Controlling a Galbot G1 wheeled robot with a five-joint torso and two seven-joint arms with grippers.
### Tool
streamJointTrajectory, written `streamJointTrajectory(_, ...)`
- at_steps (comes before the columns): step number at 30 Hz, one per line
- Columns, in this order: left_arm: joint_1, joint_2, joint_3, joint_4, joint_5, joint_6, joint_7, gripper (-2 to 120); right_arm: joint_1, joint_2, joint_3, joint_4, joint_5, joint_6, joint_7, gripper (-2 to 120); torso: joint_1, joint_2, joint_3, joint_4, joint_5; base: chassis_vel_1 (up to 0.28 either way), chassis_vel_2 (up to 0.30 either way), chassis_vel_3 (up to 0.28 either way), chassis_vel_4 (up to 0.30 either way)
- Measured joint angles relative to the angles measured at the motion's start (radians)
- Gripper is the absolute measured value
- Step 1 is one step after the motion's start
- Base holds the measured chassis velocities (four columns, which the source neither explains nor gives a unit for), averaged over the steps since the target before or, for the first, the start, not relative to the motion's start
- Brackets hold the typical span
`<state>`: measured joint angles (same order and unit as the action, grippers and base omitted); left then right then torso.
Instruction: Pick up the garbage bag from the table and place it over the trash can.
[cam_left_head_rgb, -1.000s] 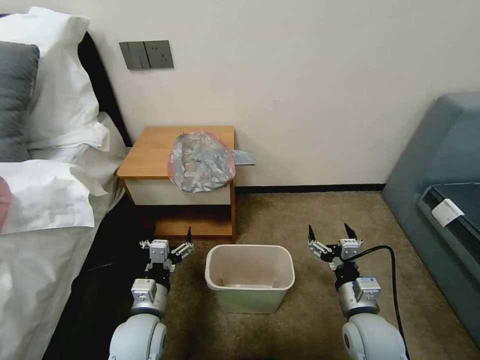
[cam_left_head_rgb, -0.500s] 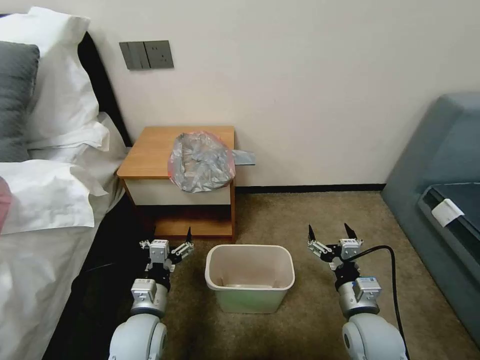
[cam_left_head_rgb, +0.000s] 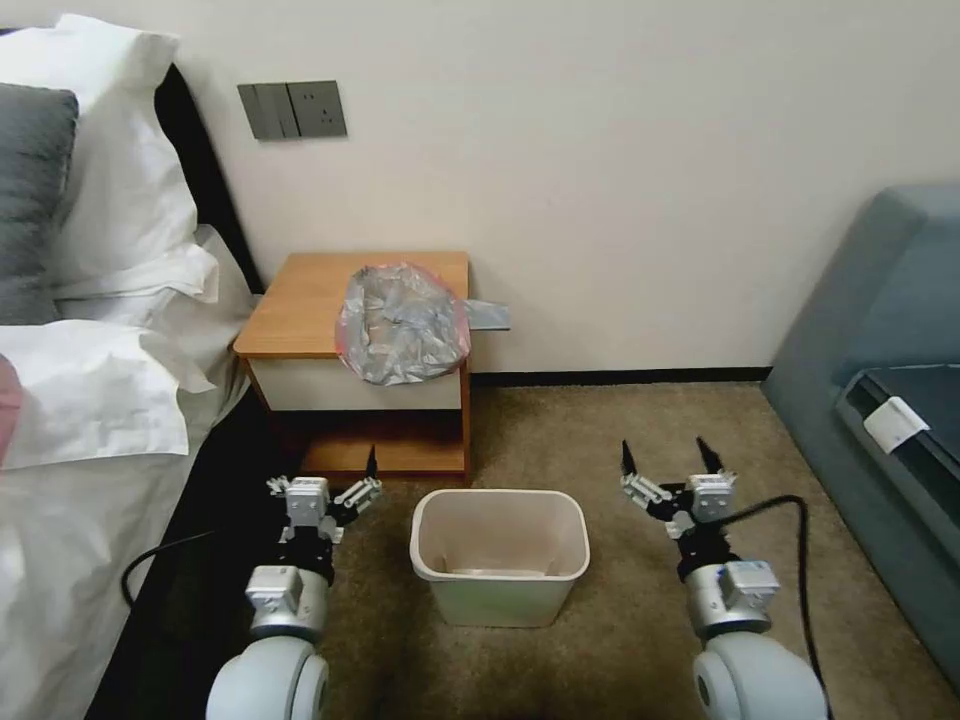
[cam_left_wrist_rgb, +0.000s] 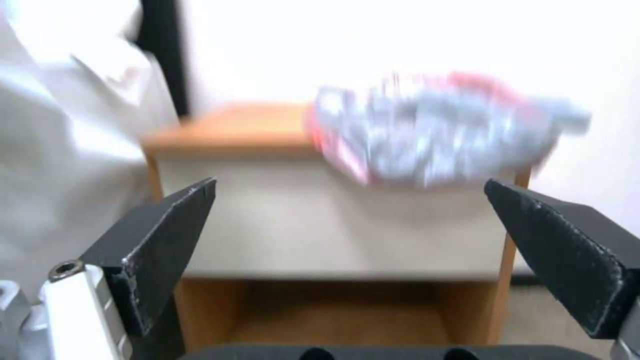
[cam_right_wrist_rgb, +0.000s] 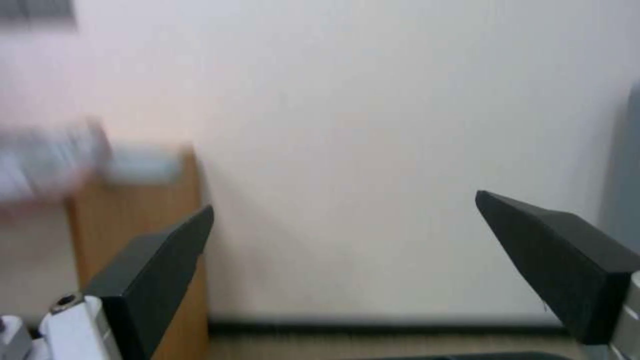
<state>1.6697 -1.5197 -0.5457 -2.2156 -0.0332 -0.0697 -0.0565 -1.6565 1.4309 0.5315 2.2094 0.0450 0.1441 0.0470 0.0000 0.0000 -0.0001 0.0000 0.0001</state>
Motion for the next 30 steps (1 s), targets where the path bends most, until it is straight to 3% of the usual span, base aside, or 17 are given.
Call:
streamJointTrajectory(2,0.019,-0.003,0.001,-0.032,-0.005,-0.011,-0.008,100,-0.019,-0.012,-0.004,0.038,0.008,0.026,0.009,100,0.0,0.0,0.0,0.0001,-0.0002,0.0,0.0,0.0,0.0)
streamJointTrajectory(4,0.066,-0.012,0.003,-0.117,-0.018,-0.039,-0.032,100,-0.04,-0.049,-0.008,0.087,0.035,0.062,0.029,100,0.0,0.0,0.0,0.0002,-0.0005,0.0,0.0,0.0,0.0)
streamJointTrajectory(9,0.149,-0.026,0.006,-0.264,-0.041,-0.089,-0.072,100,-0.033,-0.072,-0.007,0.086,0.066,0.059,0.036,100,0.0,0.0,0.0,0.0002,0.0001,0.0,0.0,0.0,0.0)
streamJointTrajectory(11,0.173,-0.019,0.005,-0.286,-0.049,-0.078,-0.092,100,-0.032,-0.073,-0.006,0.081,0.069,0.059,0.036,100,0.0,0.0,0.0,0.0002,0.0004,0.0,0.0,0.0,0.0)
streamJointTrajectory(16,0.199,-0.003,0.009,-0.295,-0.052,-0.041,-0.117,100,-0.018,-0.076,-0.009,0.049,0.091,0.054,0.041,100,0.0,0.0,0.0,0.0,-0.0001,0.0,0.0,0.0,0.0)
streamJointTrajectory(30,0.199,-0.007,0.013,-0.29,-0.053,-0.039,-0.12,100,0.04,-0.12,-0.032,0.008,0.192,0.006,0.097,100,0.0,0.0,0.0,0.0,0.0,0.0,0.0,0.0,0.0)
